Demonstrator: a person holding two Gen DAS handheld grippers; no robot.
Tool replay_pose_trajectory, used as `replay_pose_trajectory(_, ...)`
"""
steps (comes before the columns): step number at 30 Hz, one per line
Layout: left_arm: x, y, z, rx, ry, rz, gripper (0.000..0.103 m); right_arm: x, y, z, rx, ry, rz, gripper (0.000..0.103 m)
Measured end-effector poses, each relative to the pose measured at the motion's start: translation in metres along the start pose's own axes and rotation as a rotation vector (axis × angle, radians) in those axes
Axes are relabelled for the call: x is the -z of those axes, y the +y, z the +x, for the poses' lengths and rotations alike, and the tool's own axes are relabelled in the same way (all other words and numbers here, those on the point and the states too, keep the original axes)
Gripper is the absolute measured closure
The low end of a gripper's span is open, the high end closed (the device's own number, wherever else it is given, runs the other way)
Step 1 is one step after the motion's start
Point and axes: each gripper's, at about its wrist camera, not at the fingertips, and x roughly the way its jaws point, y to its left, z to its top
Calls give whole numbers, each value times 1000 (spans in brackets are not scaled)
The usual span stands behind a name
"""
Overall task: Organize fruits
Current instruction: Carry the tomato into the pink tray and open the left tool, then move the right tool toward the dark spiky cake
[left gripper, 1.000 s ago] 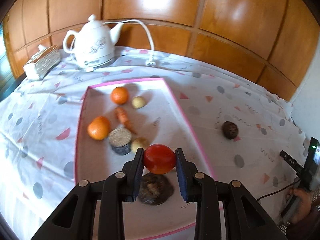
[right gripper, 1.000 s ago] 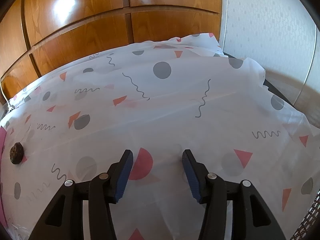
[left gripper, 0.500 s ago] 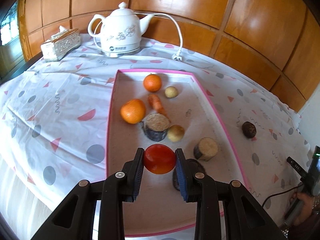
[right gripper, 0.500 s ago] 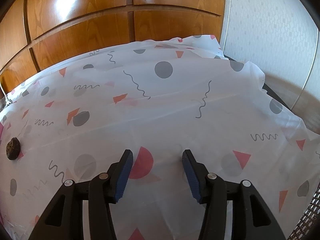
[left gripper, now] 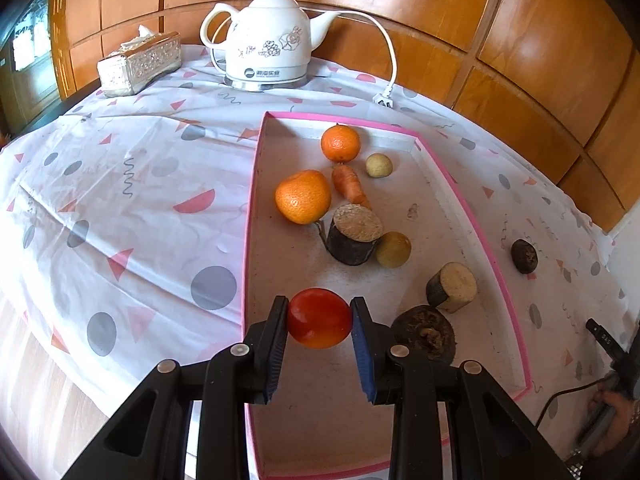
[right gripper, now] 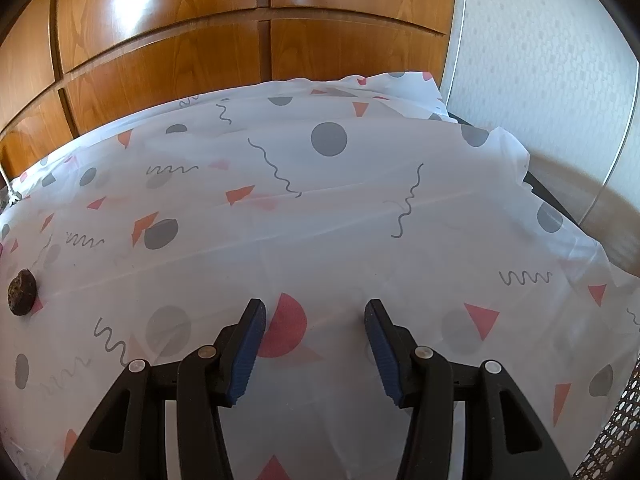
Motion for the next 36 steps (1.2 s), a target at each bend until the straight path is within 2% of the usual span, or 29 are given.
replay_pose_trajectory(9, -1, -1, 6, -7, 0, 14, 71, -1, 1, 1, 5, 2, -9, 51)
replay_pose_trajectory(15, -2, -3, -1, -5, -30, 14, 61, -2, 2, 1, 7, 3, -16, 51)
replay_pose_trajectory(20, -3, 4, -15, -23, -68, -31, 53, -2, 4, 0, 17, 1, -27, 51)
replay_pose_trajectory(23, -3, 12, -24, -44, -89, -64, 47, -4, 10, -3, -9, -1, -31, 51)
replay_pose_trajectory(28, 0, 24, -28, -62, -90, -99, 43, -9, 33, -11, -113, 8, -75, 51)
replay_pose_trajectory(36, 5, 34, -29, -72, -86, -127, 42, -9, 121, -31, -375, 43, -272, 50)
